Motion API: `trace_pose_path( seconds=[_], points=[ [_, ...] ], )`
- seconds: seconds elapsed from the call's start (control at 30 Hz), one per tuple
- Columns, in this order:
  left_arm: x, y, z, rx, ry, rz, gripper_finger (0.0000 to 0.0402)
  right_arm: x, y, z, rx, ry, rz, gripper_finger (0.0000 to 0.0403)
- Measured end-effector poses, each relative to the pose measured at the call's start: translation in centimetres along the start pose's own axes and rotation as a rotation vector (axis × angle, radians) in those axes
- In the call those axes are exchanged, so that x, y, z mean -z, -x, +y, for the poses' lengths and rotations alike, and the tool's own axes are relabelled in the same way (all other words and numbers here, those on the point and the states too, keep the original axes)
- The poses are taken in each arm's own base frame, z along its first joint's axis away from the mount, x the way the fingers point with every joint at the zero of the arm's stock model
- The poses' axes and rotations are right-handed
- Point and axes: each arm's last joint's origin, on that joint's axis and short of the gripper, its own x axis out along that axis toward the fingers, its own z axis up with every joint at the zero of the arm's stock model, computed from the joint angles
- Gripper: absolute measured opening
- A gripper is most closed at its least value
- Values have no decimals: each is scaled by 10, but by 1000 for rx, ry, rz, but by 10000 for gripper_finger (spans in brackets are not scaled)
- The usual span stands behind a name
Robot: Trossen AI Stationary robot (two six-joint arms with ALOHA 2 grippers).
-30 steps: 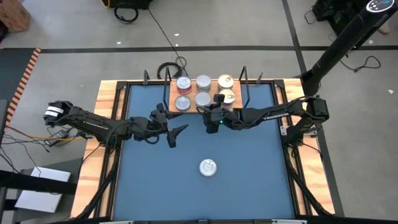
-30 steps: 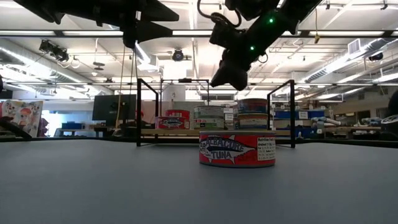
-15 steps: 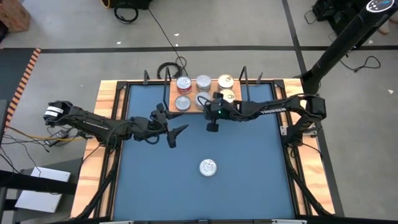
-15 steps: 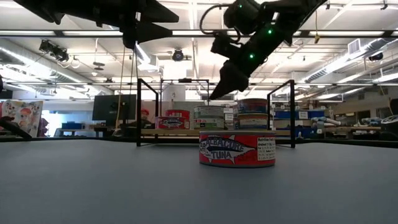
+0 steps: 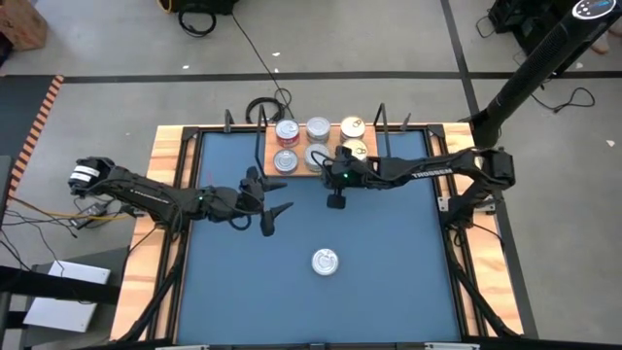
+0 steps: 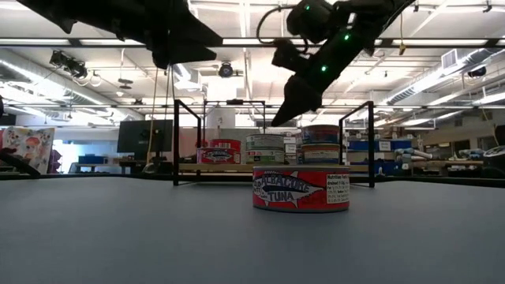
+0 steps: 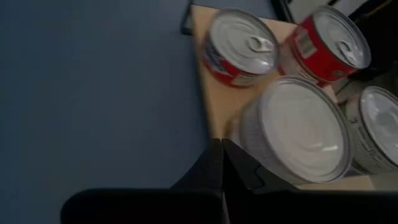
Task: Stack canned seafood by type on shelf
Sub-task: Stack the red tuna can on top of the other red tuna can on the shelf
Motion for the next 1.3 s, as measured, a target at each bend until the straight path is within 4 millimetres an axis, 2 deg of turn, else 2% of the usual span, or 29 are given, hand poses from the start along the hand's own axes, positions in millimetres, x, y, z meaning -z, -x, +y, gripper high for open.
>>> trace_pose_path(
  seconds=[0.13, 0.3, 0.77, 1.03, 1.3],
  points=[
    [3, 2, -8, 88, -28, 21, 254, -3, 17, 19, -51, 3, 11, 7],
    [12, 6, -22, 169, -105, 70, 203, -5, 29, 46, -115, -15, 19, 7],
    [30, 15, -56, 404, -159, 139, 13, -3, 61, 118, -277, 20, 16, 8],
    [27, 9, -77, 472, -189, 151, 11, 12, 72, 142, -344, 48, 82, 8],
    [29, -19, -113, 510, -303, 234, 11, 42, 70, 167, -396, -42, 51, 6]
  ],
)
